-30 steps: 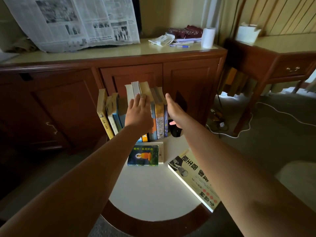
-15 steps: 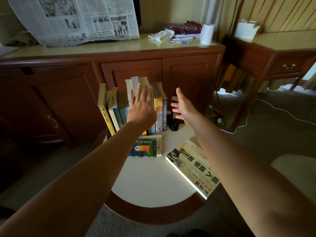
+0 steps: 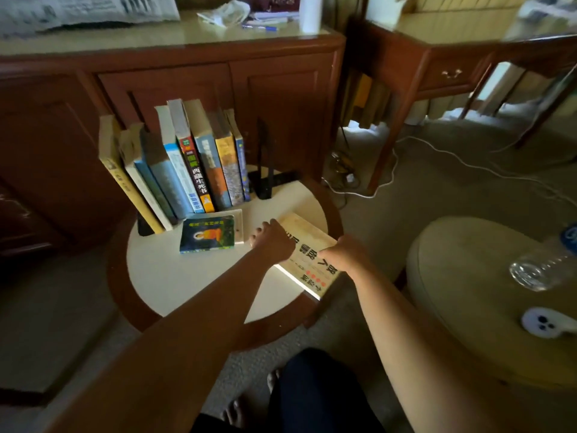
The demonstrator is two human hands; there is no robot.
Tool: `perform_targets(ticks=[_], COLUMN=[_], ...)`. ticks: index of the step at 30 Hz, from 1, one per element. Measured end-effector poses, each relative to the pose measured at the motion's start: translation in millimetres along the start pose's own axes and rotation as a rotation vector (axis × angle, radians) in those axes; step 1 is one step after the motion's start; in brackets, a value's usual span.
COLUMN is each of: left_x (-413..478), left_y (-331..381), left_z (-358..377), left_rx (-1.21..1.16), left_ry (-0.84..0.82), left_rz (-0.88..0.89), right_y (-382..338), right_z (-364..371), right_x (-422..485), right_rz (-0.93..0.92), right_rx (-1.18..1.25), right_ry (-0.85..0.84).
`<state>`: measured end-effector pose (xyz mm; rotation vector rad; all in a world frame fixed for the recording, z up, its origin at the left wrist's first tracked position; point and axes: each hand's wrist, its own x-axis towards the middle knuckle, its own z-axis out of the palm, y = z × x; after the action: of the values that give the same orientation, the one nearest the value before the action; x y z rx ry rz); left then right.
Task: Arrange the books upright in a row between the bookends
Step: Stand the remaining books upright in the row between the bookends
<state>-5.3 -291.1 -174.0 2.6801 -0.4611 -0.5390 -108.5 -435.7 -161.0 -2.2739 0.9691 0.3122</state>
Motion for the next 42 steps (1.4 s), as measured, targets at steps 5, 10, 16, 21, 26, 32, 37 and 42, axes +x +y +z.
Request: perform_targets(ticks=[5,10,16,21,26,32,37,42], left_x=[-3.8,-18.6,-47.4,-90.3,-112.6,-116.3,-87.3,-55.8], left_y=[-3.8,-12.9,-24.9,-17.0,-25.9,-70.0,-104.9,-85.6], left_z=[11.3,9.1,-5.7,-39.3,-49.4,-65.0,-72.2,-104.1], left_rx=[-0.026,-0.225,-0.775,-0.878,-0.549,-0.407,0.043,-0.025], left_ry=[0.033,0.018,-0.042,0.228,0.709,0.677,0.411,0.52], left_rz=[-0.069,-0.187,-0.171,0.099,0.318,0.405,0.64,0.5], right_y=[7.5,0.1,-23.4,-40.2,-56.7,-84.3,-122.9,-139.7], right_z=[10.8,0.5,-17.3,-45.3,-72.8,-82.6,-87.0,-85.1], right_x=[6.8,0.7,-28.3,-50.2,-65.2,-83.4,-91.5,-80.5], right_rz=[0.102,0.053,-0.109,-0.178,0.21,0.032,-0.261,-0.594], right_rx=[0.27,0.178,0.638,0.937,1.229,1.347,0.92,0.514], right_ry=[-0.03,0.111,0.488,0.638,-0.028,-0.444,0.003,0.385])
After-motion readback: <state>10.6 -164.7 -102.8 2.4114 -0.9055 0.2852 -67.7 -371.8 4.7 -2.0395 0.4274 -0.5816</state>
